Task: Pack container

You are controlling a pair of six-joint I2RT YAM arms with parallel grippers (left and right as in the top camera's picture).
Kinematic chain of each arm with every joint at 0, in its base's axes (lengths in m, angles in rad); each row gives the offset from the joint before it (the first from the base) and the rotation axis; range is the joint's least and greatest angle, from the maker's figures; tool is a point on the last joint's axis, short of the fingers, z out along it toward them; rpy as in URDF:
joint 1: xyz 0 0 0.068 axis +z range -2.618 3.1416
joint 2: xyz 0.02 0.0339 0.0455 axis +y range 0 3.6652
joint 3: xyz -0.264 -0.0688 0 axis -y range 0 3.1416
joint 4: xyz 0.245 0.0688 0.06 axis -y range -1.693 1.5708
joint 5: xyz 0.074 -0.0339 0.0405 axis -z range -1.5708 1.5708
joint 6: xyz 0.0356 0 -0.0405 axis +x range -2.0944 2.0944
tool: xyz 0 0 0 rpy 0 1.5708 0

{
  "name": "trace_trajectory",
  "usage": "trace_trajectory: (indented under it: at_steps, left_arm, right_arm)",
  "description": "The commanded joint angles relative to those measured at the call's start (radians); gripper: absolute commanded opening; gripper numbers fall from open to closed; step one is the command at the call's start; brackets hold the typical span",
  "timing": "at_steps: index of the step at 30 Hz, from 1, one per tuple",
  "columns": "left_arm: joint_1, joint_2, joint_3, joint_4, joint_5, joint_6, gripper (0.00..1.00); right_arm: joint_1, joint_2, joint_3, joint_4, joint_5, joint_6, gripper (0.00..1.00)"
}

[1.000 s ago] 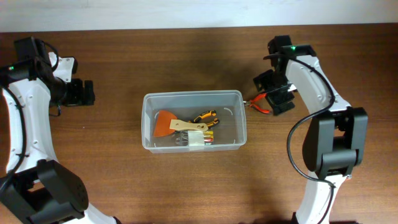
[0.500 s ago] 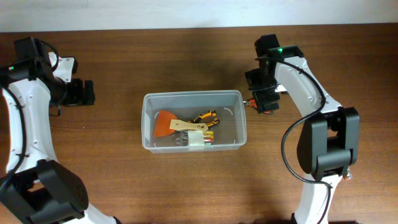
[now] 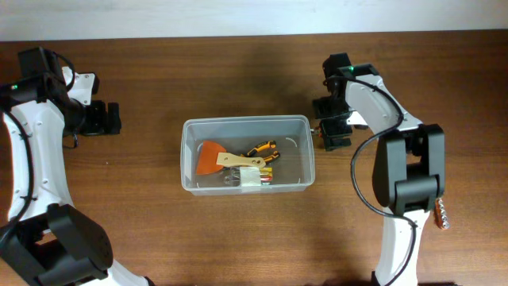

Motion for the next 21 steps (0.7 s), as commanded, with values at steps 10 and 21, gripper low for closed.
trace_trajectory:
  at_steps: [10, 21]
  left_arm:
    - [0.008, 0.009, -0.005, 0.002, 0.014, -0.010, 0.99]
    - [0.008, 0.009, -0.005, 0.002, 0.014, -0.010, 0.99]
  right_arm:
    - [-0.022, 0.019, 0.017, 0.030, 0.010, -0.043, 0.99]
    - [-0.023, 0.057, 0.017, 0.035, 0.018, -0.051, 0.93]
